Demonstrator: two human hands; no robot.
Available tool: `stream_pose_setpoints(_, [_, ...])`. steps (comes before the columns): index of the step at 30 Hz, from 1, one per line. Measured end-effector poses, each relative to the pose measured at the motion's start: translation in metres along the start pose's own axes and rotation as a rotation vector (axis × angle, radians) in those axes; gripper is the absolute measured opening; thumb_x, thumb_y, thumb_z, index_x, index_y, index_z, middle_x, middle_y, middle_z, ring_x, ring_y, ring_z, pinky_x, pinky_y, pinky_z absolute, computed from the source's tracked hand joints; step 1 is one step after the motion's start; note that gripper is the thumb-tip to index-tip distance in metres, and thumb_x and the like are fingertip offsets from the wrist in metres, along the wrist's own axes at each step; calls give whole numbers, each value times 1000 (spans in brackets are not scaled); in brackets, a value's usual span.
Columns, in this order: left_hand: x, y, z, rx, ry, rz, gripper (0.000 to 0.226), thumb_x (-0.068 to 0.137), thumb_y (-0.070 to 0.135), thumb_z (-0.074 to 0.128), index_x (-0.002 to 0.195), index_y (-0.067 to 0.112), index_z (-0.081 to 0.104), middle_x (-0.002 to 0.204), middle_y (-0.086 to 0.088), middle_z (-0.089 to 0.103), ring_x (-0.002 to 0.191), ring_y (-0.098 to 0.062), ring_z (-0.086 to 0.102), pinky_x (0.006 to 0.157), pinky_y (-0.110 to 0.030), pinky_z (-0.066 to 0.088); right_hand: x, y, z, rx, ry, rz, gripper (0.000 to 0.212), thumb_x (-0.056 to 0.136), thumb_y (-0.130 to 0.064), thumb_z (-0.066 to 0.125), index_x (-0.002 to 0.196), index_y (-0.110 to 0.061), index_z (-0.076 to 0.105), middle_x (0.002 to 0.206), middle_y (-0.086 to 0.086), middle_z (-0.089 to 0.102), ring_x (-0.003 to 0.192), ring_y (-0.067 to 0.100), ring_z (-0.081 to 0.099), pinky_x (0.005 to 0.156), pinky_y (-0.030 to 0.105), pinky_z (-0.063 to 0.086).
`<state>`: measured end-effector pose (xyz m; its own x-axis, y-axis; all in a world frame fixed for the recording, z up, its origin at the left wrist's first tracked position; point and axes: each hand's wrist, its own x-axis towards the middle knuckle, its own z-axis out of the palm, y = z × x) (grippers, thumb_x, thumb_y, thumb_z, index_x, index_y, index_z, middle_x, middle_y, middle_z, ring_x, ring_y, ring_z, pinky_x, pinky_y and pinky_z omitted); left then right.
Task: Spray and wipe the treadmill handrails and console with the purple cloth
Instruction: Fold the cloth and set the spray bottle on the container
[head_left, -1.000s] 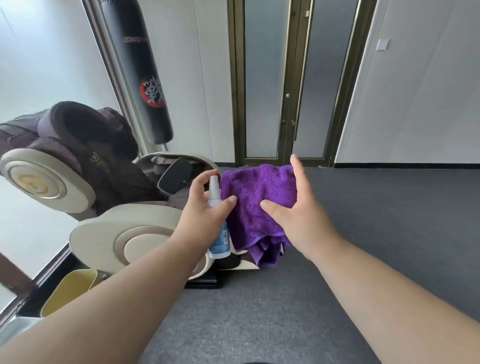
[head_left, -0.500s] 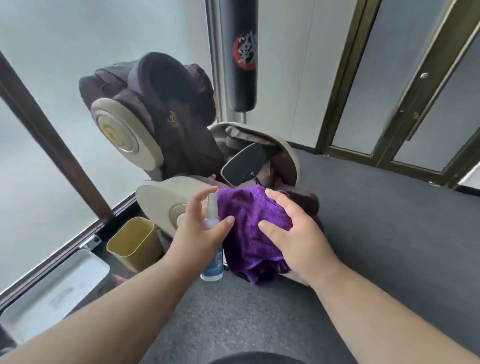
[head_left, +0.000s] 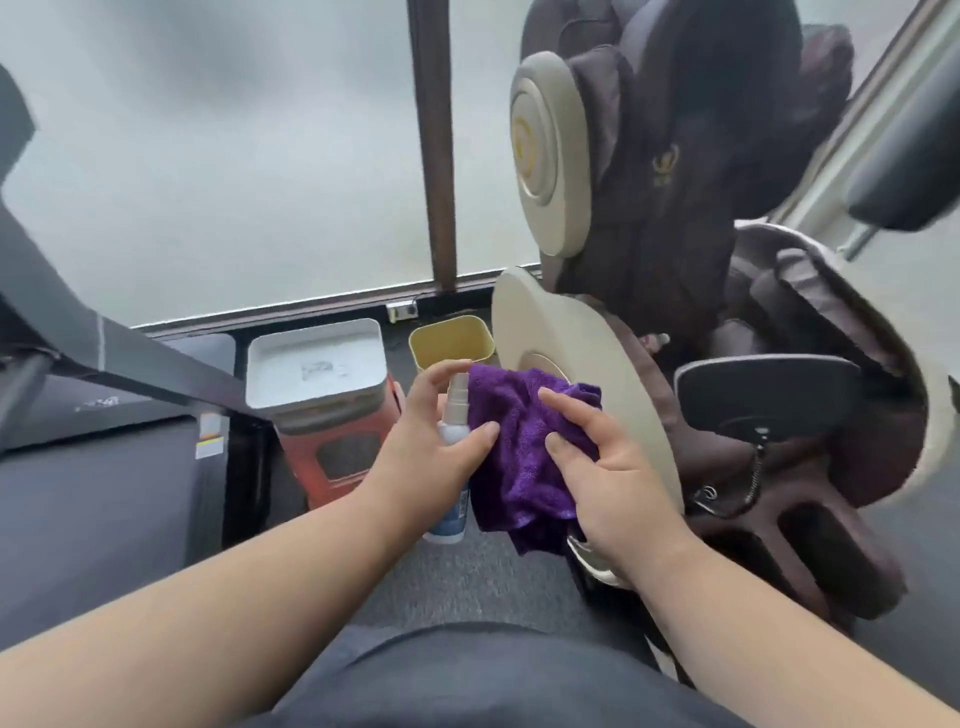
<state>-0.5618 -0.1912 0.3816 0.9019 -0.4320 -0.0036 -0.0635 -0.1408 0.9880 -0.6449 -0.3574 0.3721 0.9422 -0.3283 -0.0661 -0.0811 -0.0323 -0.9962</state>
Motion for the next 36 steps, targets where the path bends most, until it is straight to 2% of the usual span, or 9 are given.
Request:
stream_pose_setpoints(7, [26,-30,-83,-63,280,-87,55,81,26,72,119,58,47,108,4,69,91,-10,72,74,-18,54,93,1,82,15,-294,15,45,74,-36,78,116,-48,65,114,-11,72,105,11,69,84,29,58])
stream_pose_setpoints(11, [67,-52,-136,-136,321,-117,54,83,29,70,123,54,44,119,-5,63,99,-16,70,84,-29,58,160,17,143,92,-332,67,53,67,-38,84,116,-42,66,114,-7,72,104,17,70,80,31,58])
stream_pose_setpoints(14, [112,-71,-187,-145,321,-131,51,85,21,58,122,53,42,116,-8,65,95,-16,68,78,-21,54,220,24,196,96,-326,87,50,69,-36,83,115,-41,66,116,-5,72,107,20,69,84,35,58])
stream_pose_setpoints(18, [181,-106,-255,-80,257,-223,62,83,10,44,127,52,30,100,-3,61,78,-15,58,78,-30,51,295,36,259,105,-260,124,45,69,-31,81,111,-38,69,113,-5,72,105,17,70,82,30,57])
stream_pose_setpoints(23, [239,-157,-300,121,301,-360,70,97,15,56,151,37,18,128,18,52,106,8,54,95,-8,36,357,50,297,109,-138,196,41,70,-29,80,108,-41,69,109,-9,73,101,14,71,77,28,58])
stream_pose_setpoints(26, [273,-202,-327,211,517,-487,34,89,26,69,116,36,52,105,18,60,95,-1,59,81,-16,42,387,67,307,49,-73,248,44,68,-35,79,109,-46,66,109,-14,71,101,15,70,79,35,58])
stream_pose_setpoints(30, [317,-277,-362,227,611,-616,32,85,30,74,98,41,48,93,17,55,81,6,52,64,-12,34,417,95,320,-11,-107,316,47,66,-41,79,110,-49,65,105,-22,70,86,16,71,51,22,51])
stream_pose_setpoints(34, [345,-349,-394,384,594,-676,35,86,30,74,92,43,42,83,19,50,71,6,47,55,-15,31,431,116,322,-78,-146,369,52,65,-43,79,115,-48,64,113,-19,68,100,23,71,80,41,56])
stream_pose_setpoints(36, [358,-383,-404,435,604,-689,33,85,30,75,91,43,46,87,11,50,71,3,47,55,-19,33,433,124,315,-77,-158,386,53,65,-42,79,116,-47,64,114,-16,70,96,21,72,76,42,58])
